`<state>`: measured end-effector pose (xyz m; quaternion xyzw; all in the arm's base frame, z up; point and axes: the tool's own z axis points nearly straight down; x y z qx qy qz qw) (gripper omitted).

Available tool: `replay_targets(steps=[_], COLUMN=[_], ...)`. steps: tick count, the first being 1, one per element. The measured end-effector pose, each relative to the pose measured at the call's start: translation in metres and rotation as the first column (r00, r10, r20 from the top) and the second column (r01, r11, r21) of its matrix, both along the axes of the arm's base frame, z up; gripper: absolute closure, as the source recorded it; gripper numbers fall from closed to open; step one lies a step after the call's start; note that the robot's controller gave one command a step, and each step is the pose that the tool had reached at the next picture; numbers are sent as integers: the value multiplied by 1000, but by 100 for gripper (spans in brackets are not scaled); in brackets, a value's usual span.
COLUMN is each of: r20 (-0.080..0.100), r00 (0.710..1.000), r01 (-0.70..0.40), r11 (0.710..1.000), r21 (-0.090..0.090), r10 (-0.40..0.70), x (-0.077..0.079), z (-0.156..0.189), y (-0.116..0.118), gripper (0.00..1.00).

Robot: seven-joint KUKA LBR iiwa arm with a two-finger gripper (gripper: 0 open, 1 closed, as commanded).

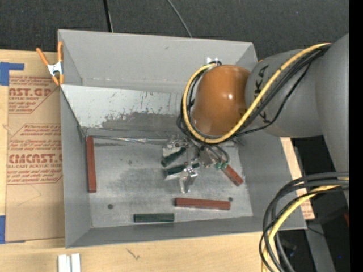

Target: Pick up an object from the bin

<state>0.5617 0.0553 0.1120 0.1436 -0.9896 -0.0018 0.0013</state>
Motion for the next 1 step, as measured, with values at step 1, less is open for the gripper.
replay_targets(steps=[1], r20=[6], r00=[994], r01=[-109], r11=[994], r21=[1], r10=[109], x=[20], z=[-36], y=[-42], gripper=[100])
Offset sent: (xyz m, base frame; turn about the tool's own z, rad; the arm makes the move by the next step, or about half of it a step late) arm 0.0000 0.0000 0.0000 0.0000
